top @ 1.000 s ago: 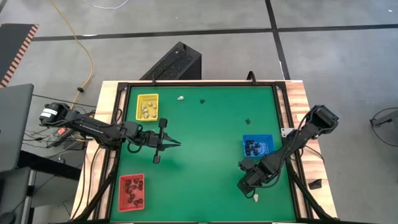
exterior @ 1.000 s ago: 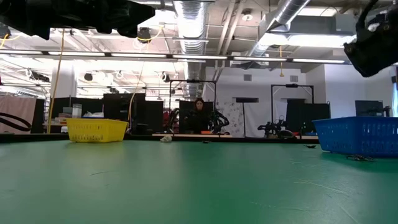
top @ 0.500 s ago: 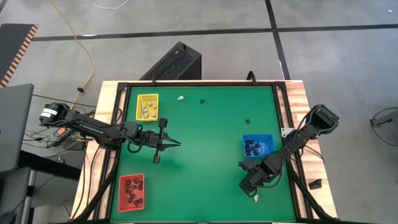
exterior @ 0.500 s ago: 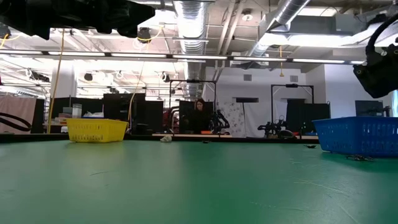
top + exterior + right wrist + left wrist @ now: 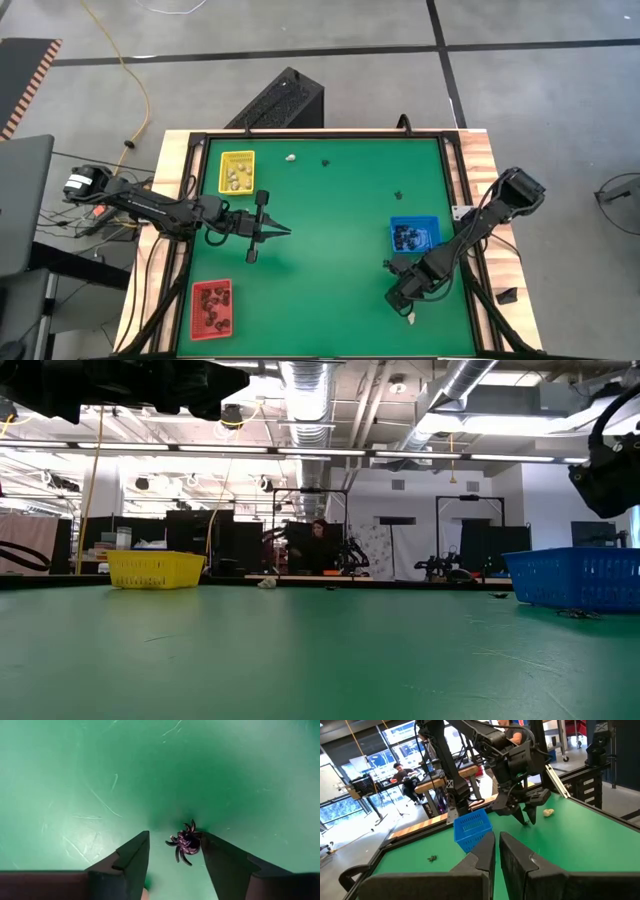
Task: Sort Halloween decoration
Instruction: Put the black spider toy into the blue bin
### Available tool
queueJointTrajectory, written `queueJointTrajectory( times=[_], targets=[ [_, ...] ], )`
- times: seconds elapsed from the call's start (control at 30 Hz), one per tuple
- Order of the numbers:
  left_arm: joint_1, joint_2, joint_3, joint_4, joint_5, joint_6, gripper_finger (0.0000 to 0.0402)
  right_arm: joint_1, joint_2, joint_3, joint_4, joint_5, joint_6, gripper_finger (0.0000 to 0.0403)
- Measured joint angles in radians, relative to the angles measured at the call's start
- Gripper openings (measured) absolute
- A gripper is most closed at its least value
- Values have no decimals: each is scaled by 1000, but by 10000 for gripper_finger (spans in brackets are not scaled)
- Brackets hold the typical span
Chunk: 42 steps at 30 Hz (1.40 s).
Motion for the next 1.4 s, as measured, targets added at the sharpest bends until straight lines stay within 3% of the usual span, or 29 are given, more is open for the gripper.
queueJointTrajectory(
  times=[0.4,1.0,1.13,1.4],
  targets=[
    [0,0,0,0,0,0,15,0,0,4,-4,0,-4,101],
    [0,0,0,1,0,0,15,-14,0,264,-371,0,-58,20],
    [0,0,0,1,0,0,15,-21,0,261,-333,10,-47,39],
    [0,0,0,1,0,-1,15,-15,0,248,-332,29,-2,174]
  ],
)
